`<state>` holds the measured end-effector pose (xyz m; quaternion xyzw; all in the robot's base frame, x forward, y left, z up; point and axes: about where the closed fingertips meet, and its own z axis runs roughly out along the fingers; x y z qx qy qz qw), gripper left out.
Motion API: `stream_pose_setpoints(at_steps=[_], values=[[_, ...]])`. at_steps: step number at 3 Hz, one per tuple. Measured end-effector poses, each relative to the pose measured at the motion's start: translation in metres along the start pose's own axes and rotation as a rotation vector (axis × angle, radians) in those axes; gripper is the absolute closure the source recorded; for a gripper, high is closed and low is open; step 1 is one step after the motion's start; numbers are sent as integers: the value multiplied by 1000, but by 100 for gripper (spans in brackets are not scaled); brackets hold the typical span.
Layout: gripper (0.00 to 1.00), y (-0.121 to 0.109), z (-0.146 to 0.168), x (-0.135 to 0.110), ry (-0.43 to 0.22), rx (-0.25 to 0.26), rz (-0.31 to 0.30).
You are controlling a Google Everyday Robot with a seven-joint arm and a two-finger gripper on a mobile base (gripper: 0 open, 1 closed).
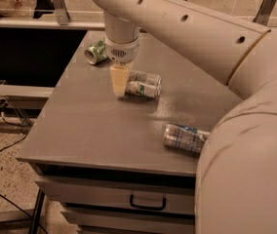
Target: Move 7up can near redbull can
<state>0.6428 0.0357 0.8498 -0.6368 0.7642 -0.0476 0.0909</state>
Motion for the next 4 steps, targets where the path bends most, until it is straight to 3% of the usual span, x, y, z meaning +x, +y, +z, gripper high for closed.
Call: stream_pose_setpoints(at_steps=[1,2,3,4], values=[[60,2,-2,5,23,-3,-7],[91,4,-10,20,47,-7,-8],[100,21,-27,35,63,-18,-14],[100,37,-36,42,54,-39,-12]])
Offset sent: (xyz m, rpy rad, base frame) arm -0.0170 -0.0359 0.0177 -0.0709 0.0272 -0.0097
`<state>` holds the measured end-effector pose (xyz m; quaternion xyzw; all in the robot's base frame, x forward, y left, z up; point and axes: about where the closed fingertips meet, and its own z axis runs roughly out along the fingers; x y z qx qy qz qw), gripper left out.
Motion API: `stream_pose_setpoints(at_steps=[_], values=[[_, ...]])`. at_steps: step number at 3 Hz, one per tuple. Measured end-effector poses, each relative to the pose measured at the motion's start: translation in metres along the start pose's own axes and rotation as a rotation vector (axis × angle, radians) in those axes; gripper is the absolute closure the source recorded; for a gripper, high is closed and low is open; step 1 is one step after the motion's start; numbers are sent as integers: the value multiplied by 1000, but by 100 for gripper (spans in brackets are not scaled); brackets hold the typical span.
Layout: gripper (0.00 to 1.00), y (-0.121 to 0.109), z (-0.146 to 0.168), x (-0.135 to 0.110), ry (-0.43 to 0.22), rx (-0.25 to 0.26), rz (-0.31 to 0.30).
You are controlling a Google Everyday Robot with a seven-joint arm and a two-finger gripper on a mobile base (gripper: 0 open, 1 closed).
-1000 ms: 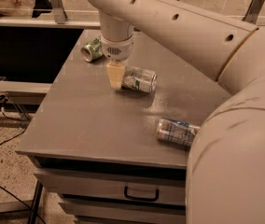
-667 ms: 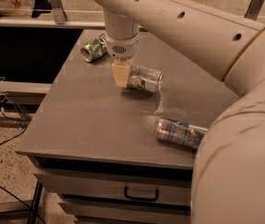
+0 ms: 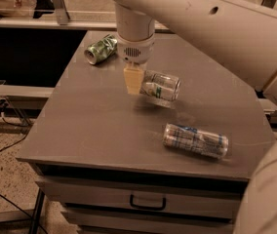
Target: Move 7up can near redbull can
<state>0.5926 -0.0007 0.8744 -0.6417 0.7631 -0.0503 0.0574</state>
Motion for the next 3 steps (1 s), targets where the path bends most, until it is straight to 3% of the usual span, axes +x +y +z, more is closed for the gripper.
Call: stream_pose_setpoints(at_steps=[1,3], values=[[100,15,1,2,-25,-35,-12],[63,34,10,2,-33,-81,-30]])
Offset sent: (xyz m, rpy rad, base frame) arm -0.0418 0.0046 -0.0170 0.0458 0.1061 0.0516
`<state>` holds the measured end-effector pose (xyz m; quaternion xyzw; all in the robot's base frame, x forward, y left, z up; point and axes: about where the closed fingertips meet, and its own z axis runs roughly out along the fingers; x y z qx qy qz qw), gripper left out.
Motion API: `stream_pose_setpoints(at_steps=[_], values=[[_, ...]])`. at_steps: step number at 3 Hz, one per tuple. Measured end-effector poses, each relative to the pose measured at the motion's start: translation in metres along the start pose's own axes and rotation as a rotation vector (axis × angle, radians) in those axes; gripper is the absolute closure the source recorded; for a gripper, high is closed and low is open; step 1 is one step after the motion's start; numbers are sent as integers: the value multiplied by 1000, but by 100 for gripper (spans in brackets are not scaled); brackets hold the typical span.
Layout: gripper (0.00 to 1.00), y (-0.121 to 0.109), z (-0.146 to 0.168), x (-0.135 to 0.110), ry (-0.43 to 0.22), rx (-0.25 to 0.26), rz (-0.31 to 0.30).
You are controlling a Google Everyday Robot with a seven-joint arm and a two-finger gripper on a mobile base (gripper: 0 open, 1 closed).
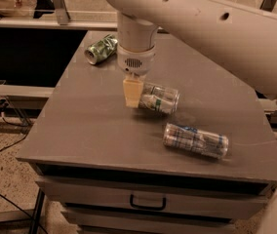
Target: Move 7up can near redbull can
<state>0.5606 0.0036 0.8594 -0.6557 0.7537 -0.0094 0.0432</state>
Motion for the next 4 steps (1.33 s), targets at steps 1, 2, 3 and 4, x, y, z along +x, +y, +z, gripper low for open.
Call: stream_pose_setpoints(at_steps=[1,2,3,4], values=[[38,7,2,1,14,-8,-3],[7,13,7,3,6,-40,-6],[0,15,13,3,-3,-59,-6],[0,15,13,3,-3,-59,-6]])
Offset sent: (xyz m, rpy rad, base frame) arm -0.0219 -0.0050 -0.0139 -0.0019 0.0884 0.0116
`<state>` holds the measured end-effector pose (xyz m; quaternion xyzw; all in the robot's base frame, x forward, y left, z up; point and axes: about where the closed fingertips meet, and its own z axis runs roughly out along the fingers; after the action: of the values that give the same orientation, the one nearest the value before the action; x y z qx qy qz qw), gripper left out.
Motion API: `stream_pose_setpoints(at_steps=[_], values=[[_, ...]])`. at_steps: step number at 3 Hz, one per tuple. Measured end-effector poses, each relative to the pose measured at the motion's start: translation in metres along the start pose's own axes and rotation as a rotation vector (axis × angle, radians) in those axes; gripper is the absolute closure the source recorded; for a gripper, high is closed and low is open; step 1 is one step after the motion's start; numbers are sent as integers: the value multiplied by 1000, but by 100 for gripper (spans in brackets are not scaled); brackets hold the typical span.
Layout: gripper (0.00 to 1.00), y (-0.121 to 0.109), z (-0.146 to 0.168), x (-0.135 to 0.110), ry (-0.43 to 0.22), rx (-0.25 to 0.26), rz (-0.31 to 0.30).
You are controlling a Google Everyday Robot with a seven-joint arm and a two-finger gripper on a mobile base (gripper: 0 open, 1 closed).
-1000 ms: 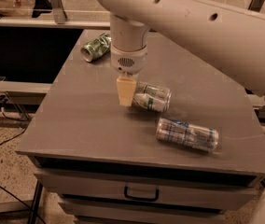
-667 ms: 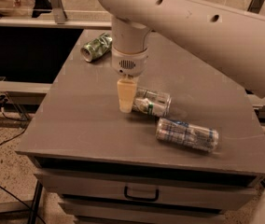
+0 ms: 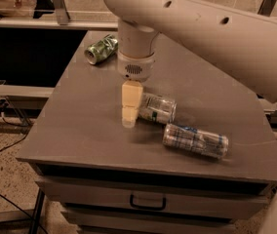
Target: Move 7up can near redbull can
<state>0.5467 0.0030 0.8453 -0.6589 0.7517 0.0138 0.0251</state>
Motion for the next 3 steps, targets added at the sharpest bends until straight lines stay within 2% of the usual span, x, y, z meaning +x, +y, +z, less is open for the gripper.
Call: stream_pose_setpoints(at_steps=[1,2,3], values=[[0,-9,-7,12,-36,7,11],[0,-29,-18,42,-124,17,43],[0,-53,-29,77,-199,11,109]])
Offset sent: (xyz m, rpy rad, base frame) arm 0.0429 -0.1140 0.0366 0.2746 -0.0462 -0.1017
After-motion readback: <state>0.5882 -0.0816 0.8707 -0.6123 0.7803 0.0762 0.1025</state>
